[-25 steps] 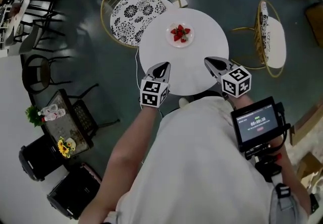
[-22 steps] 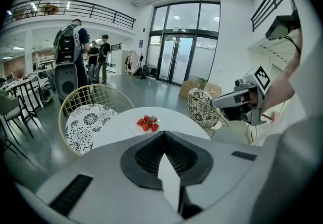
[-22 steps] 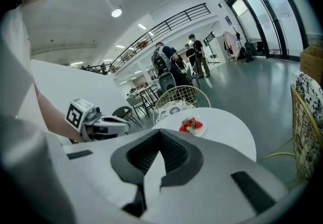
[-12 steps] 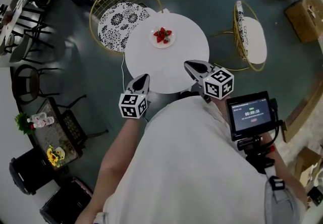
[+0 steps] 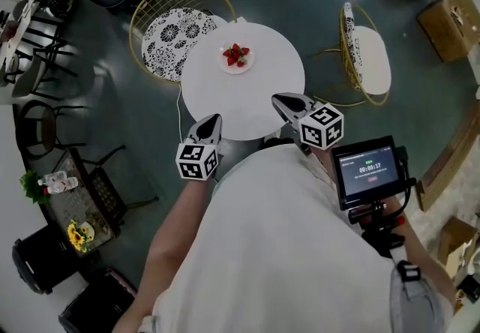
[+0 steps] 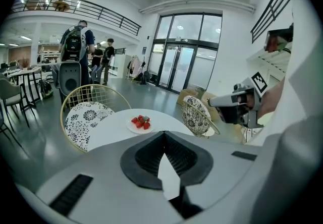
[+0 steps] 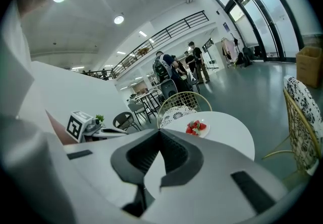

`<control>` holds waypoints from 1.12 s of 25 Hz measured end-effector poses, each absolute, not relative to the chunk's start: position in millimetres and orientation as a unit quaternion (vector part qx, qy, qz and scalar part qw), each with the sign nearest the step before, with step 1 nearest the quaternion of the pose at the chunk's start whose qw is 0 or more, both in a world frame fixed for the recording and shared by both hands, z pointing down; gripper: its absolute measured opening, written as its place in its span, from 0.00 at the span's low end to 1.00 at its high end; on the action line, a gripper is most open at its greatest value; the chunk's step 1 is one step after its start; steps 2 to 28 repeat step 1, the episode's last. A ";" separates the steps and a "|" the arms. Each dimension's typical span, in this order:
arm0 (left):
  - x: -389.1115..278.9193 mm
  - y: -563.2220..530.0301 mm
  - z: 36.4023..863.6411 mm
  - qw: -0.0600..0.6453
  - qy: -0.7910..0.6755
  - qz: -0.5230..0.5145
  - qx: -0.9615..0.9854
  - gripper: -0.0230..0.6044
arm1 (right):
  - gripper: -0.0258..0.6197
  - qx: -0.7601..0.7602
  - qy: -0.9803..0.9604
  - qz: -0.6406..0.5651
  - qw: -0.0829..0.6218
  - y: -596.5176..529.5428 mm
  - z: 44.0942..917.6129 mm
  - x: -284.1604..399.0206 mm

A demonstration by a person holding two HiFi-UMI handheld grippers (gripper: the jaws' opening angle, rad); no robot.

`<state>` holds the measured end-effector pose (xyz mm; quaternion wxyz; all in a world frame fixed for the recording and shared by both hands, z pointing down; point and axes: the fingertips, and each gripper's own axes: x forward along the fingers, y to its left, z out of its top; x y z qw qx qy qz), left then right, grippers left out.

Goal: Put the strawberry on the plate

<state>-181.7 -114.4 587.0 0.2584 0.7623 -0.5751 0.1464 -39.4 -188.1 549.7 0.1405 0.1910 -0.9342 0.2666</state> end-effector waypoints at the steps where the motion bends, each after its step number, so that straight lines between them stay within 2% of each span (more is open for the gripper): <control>1: -180.6 -115.4 587.6 0.259 -0.574 0.147 0.763 0.05 | 0.05 0.192 -0.934 0.267 0.140 -188.7 550.2 -38.7; 28: -180.6 -115.4 587.6 0.259 -0.574 0.147 0.763 0.05 | 0.05 0.192 -0.934 0.267 0.140 -188.7 550.2 -38.7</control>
